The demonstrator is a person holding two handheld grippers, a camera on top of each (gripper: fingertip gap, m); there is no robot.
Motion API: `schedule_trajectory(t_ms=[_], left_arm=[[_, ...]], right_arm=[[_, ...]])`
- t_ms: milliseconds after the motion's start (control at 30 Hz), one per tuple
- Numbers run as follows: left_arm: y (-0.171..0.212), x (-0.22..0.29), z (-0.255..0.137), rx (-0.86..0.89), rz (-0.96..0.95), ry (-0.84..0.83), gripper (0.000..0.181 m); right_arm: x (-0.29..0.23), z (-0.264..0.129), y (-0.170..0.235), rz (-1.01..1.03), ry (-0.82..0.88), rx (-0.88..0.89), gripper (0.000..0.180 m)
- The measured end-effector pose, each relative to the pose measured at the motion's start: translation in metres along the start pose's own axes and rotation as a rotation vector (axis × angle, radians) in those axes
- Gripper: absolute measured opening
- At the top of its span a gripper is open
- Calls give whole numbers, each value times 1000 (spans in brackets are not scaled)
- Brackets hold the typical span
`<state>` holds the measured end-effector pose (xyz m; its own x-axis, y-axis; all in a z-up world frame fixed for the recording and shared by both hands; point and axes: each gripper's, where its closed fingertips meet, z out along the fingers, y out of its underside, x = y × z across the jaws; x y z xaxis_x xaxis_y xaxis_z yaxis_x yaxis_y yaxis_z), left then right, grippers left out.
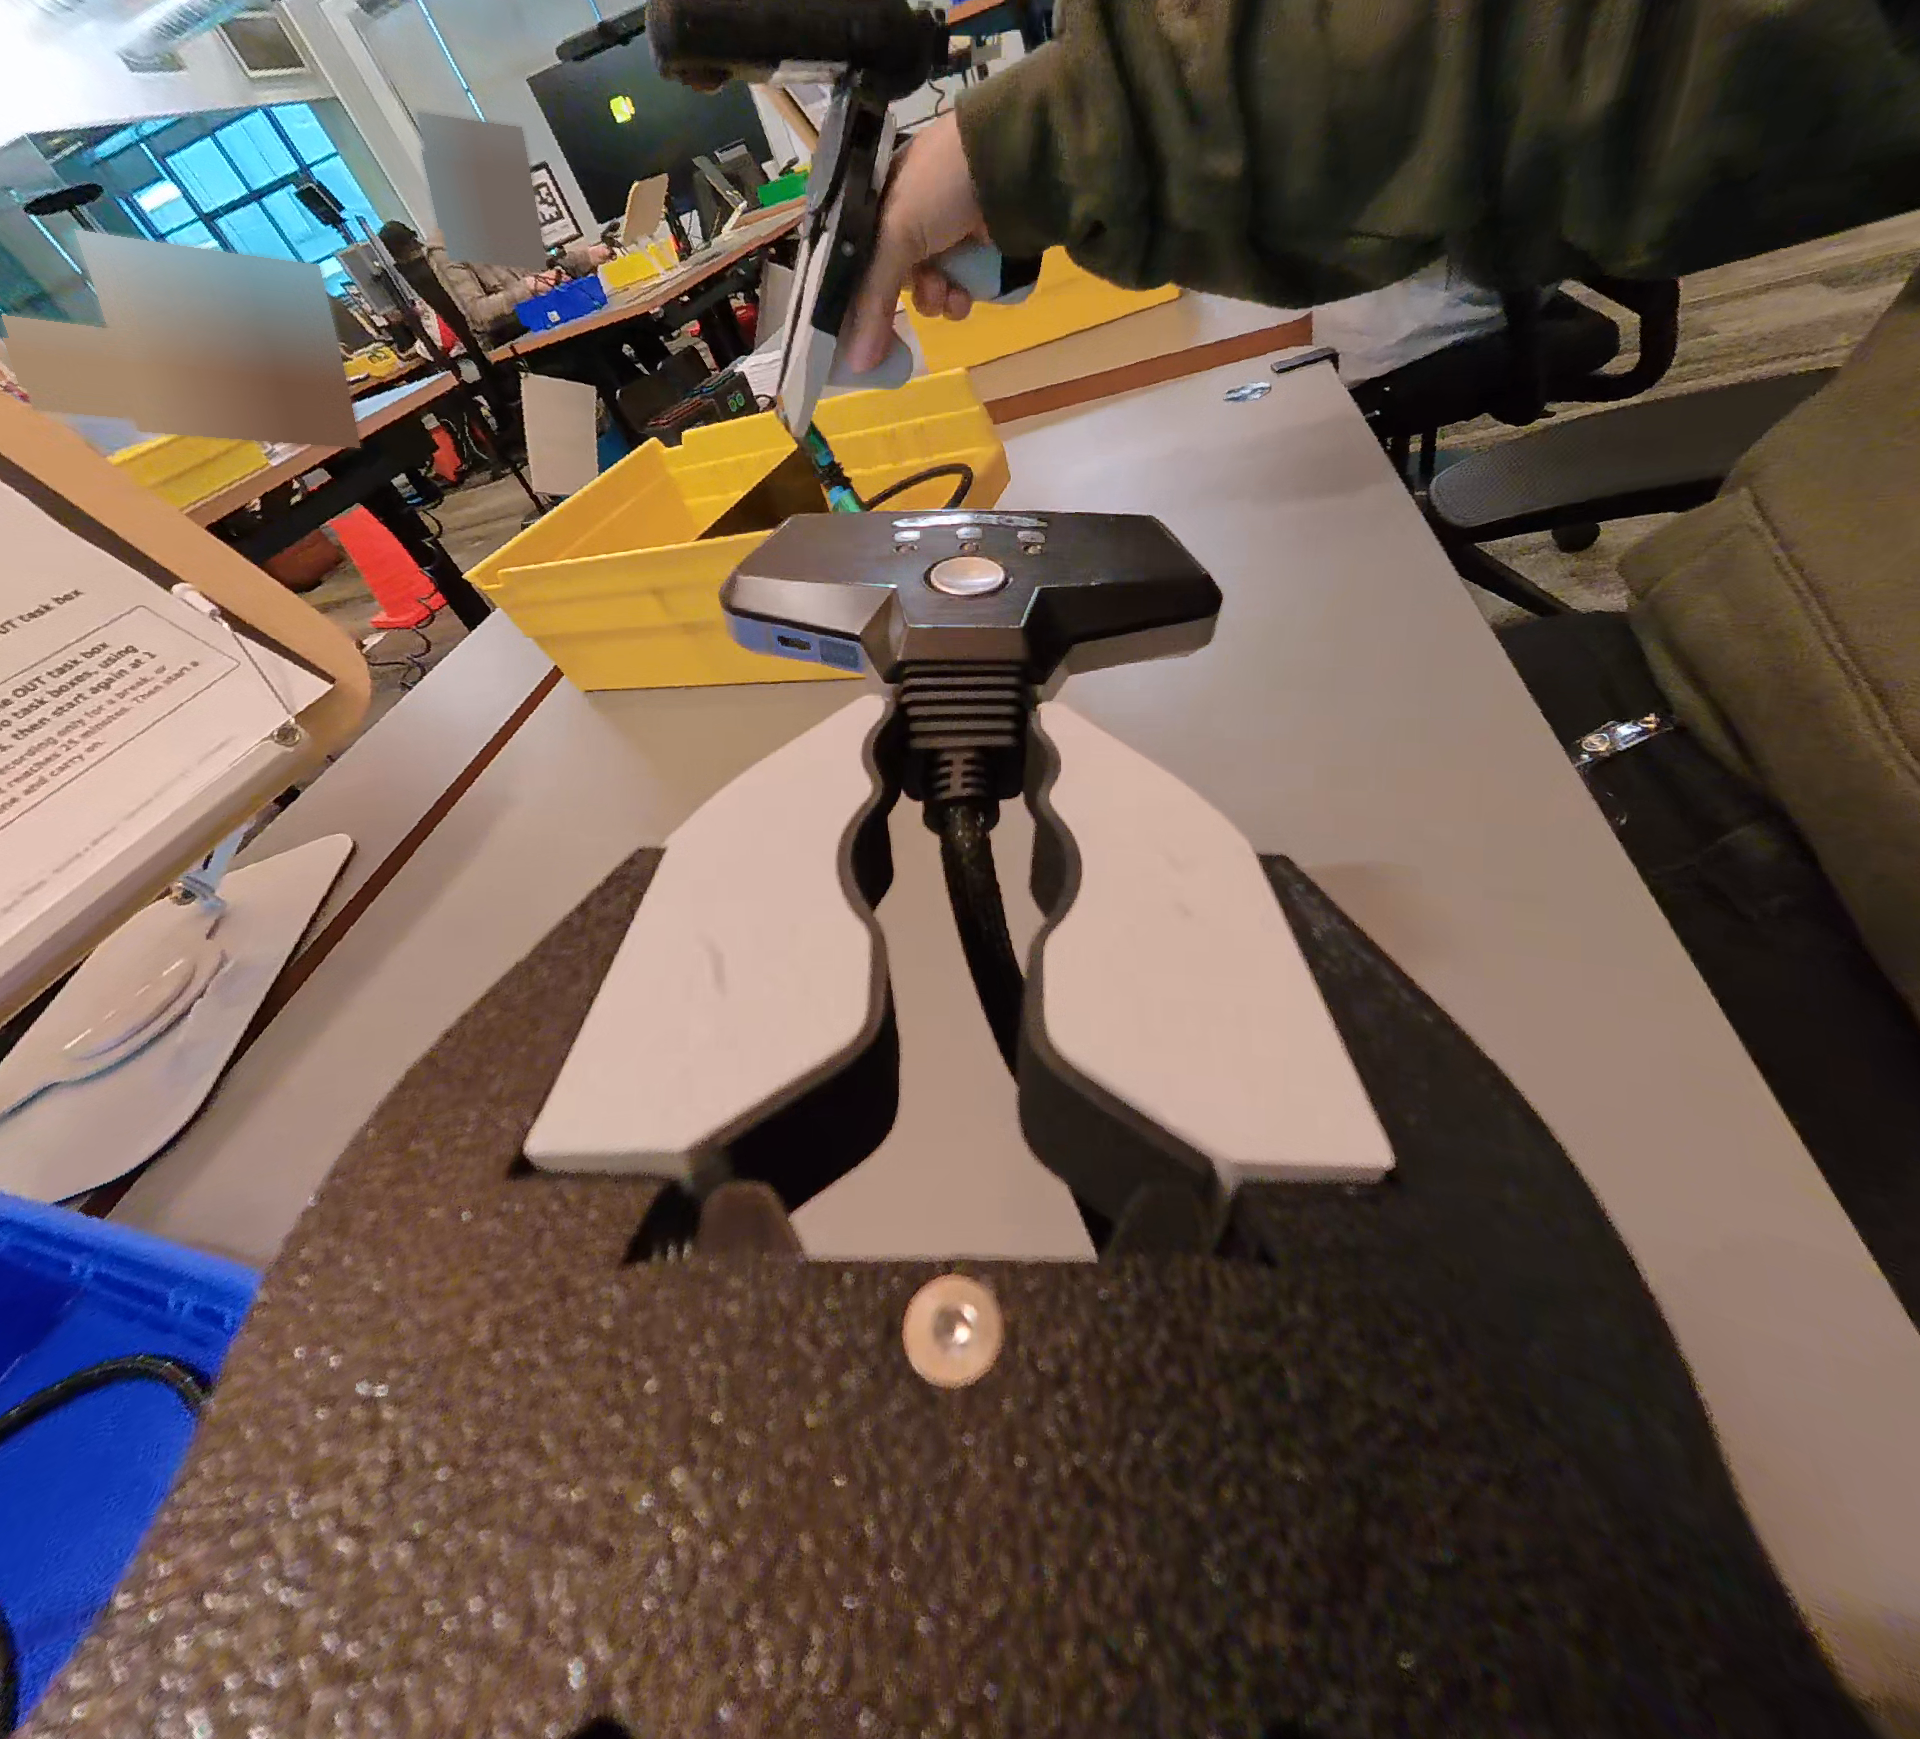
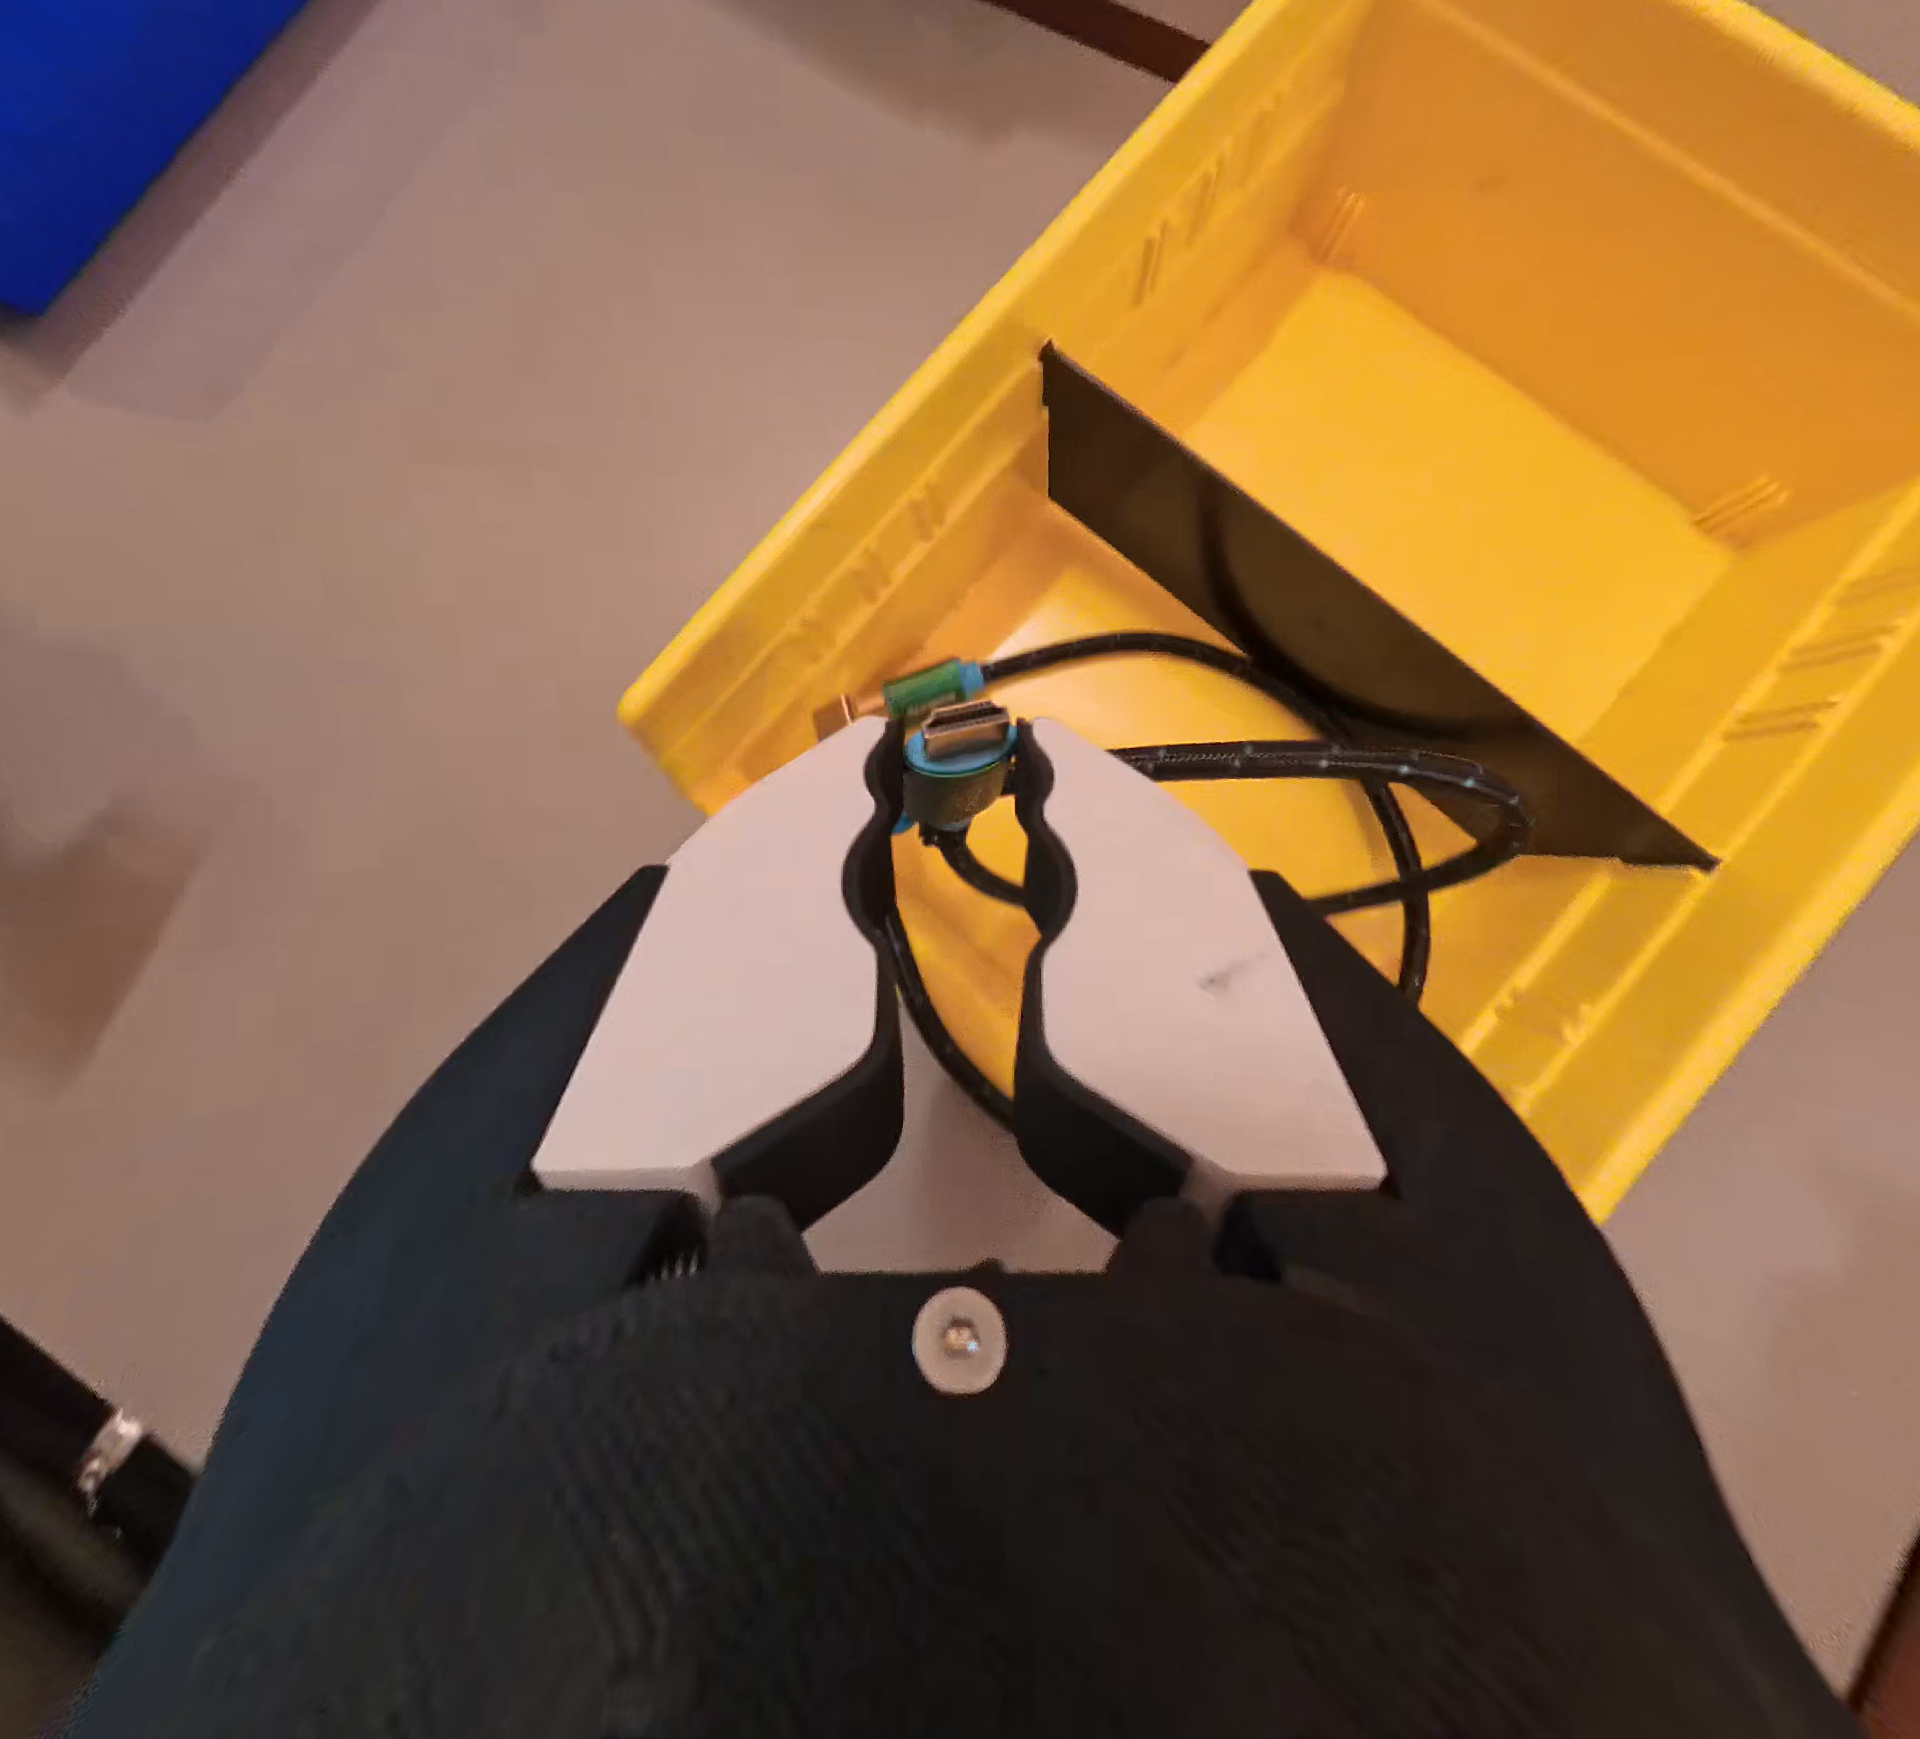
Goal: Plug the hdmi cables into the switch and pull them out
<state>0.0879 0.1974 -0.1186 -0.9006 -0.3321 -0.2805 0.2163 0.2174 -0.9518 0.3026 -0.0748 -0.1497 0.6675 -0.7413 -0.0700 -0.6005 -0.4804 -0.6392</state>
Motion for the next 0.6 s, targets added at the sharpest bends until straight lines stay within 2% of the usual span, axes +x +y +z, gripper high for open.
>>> schedule_trajectory(t_ms=[133,267,400,467,600], left_arm=[[4,-1,2,-9,-8,-2,21],[5,-3,2,-7,-12,-8,21],[5,-5,0,3,-13,-21,21],[4,-5,1,7,-8,-24,21],[2,-4,5,-4,15,-24,21]], right_arm=[[3,20,-15,-60,28,103,23],[3,38,-7,-179,108,53,53],[-13,17,-18,-264,156,123,70],[-57,3,-25,-248,-6,200,74],[-176,-21,-18,-110,-498,280,80]])
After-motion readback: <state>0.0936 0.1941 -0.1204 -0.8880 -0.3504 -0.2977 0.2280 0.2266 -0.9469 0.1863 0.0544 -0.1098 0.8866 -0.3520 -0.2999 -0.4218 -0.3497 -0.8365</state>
